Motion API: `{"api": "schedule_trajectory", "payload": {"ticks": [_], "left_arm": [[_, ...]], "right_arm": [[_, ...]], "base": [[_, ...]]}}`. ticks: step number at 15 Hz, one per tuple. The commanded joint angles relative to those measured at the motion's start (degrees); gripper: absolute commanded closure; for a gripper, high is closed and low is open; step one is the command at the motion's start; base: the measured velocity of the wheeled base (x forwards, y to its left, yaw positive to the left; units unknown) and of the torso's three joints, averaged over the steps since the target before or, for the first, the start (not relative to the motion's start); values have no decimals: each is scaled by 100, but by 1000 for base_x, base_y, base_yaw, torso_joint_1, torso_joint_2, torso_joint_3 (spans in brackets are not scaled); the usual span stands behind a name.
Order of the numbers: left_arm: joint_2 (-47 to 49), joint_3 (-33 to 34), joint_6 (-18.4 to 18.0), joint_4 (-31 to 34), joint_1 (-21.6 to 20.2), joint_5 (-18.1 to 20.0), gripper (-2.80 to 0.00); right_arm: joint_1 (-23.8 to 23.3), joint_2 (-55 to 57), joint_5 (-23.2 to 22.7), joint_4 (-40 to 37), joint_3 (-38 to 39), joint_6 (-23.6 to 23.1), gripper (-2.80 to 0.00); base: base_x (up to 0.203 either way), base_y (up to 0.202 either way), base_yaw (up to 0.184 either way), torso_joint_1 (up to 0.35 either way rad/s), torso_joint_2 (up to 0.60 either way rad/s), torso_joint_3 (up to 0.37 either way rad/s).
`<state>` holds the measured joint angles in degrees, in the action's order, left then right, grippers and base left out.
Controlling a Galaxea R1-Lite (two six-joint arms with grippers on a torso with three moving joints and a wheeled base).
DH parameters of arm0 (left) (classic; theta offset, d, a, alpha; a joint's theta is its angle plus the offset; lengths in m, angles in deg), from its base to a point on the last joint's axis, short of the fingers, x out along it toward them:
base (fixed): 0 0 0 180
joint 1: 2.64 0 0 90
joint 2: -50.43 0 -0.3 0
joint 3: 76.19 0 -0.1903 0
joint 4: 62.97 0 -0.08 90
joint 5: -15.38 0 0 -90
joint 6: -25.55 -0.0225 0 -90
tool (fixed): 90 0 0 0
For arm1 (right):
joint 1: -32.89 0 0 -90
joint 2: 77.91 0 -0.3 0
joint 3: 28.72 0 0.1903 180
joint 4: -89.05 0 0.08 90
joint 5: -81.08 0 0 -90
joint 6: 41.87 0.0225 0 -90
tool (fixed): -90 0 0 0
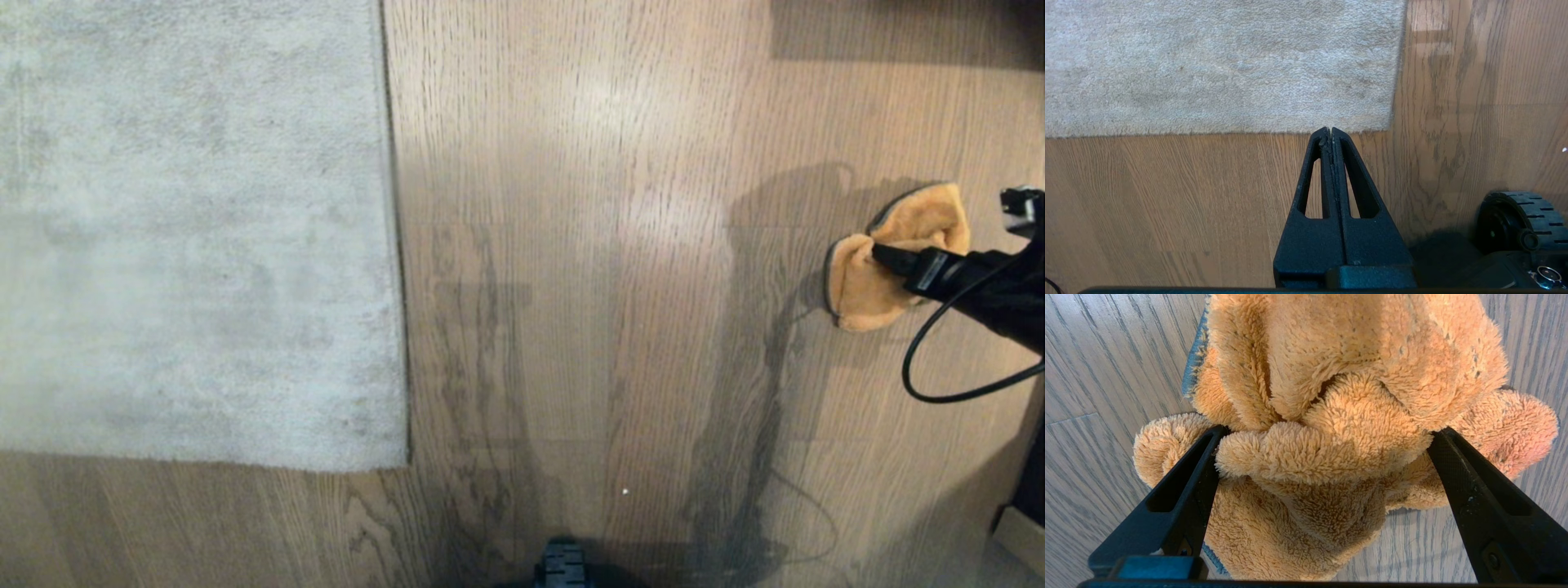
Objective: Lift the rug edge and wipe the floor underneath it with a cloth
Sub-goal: Pick up the rag
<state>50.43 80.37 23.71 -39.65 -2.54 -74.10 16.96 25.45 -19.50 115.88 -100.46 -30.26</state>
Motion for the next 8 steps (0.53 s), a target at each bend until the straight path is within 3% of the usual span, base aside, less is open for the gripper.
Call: {"api": "schedule_trajectory", "payload": {"ticks": [1, 2, 3, 4, 8], "left_arm": [[0, 0, 0, -4, -1, 0, 0], [0, -1, 0, -4, -1, 0, 0], [0, -1, 0, -4, -1, 0, 0], [0, -1, 0, -6, -1, 0, 0], [0, 0, 0, -4, -1, 0, 0]], "right_arm": [[7, 112, -5, 37, -41, -3, -280], [5, 137, -5, 93, -41, -9, -280], [9, 203, -5, 188, -41, -11, -38], [10, 263, -5, 277, -50, -18, 0], [108, 422, -5, 360, -173, 0, 0]], "base": [[0, 0, 0, 0, 0, 0], [0, 0, 0, 0, 0, 0], [0, 0, 0, 0, 0, 0], [0, 0, 0, 0, 0, 0], [0, 0, 0, 0, 0, 0]]}}
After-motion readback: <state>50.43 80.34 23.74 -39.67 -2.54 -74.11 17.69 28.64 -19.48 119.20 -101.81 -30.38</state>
